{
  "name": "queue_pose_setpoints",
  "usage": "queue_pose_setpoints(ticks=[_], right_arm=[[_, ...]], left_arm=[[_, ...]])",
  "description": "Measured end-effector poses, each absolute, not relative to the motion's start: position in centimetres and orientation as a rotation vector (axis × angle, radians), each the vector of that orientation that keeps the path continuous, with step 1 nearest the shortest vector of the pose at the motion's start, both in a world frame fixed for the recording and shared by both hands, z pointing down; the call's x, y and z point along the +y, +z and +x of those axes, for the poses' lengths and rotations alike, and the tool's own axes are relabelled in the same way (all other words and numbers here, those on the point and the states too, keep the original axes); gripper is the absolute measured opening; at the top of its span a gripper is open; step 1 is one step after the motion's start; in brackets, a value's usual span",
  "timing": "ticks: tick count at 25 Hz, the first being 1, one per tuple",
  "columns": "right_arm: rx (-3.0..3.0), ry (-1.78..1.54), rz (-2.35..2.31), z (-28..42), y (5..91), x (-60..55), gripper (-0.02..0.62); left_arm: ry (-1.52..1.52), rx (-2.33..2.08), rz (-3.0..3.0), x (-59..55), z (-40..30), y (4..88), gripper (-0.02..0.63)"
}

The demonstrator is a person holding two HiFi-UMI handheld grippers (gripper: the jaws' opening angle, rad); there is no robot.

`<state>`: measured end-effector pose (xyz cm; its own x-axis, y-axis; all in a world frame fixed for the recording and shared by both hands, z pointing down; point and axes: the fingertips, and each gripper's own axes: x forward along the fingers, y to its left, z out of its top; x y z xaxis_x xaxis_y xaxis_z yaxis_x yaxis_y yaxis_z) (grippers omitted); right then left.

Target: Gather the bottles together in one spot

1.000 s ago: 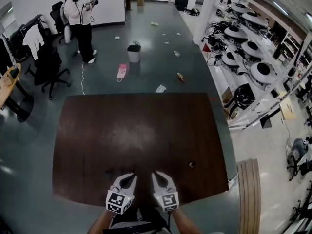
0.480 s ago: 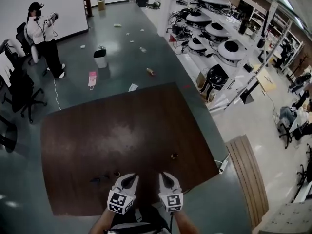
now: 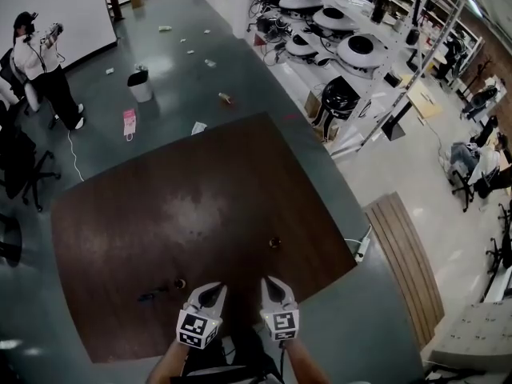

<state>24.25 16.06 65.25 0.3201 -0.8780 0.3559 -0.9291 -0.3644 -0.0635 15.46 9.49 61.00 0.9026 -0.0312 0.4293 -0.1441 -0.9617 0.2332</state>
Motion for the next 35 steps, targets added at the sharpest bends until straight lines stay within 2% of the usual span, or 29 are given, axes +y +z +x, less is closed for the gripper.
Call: queue_pose_setpoints(ticks=[9, 10, 11, 19, 26, 35], right_arm=[[-1.632, 0.536, 2.432, 25.6, 67.7, 15.9, 0.002], [-1.620, 0.539, 2.440, 26.1, 67.8, 15.8, 0.009], [-1.609, 0.540, 2.446, 26.6, 67.9, 15.7, 0.045], [-1.525, 0.529, 2.455, 31.1, 69.2, 14.0, 0.114], [-1.476, 0.561, 2.439, 34.2, 71.0, 12.1, 0.153], [-1.455, 0.590, 2.425, 35.9, 72.3, 10.7, 0.158]], left_arm=[[0.650, -0.130, 2.778, 9.4, 15.7, 62.7, 0.000], [0.651, -0.133, 2.774, 9.3, 15.8, 62.7, 0.000], [0.652, -0.135, 2.771, 9.3, 15.8, 62.7, 0.000], [0.656, -0.140, 2.762, 9.5, 15.5, 62.7, 0.000], [0.657, -0.146, 2.758, 9.2, 15.4, 62.7, 0.000], [0.668, -0.162, 2.755, 8.6, 15.1, 63.0, 0.000]])
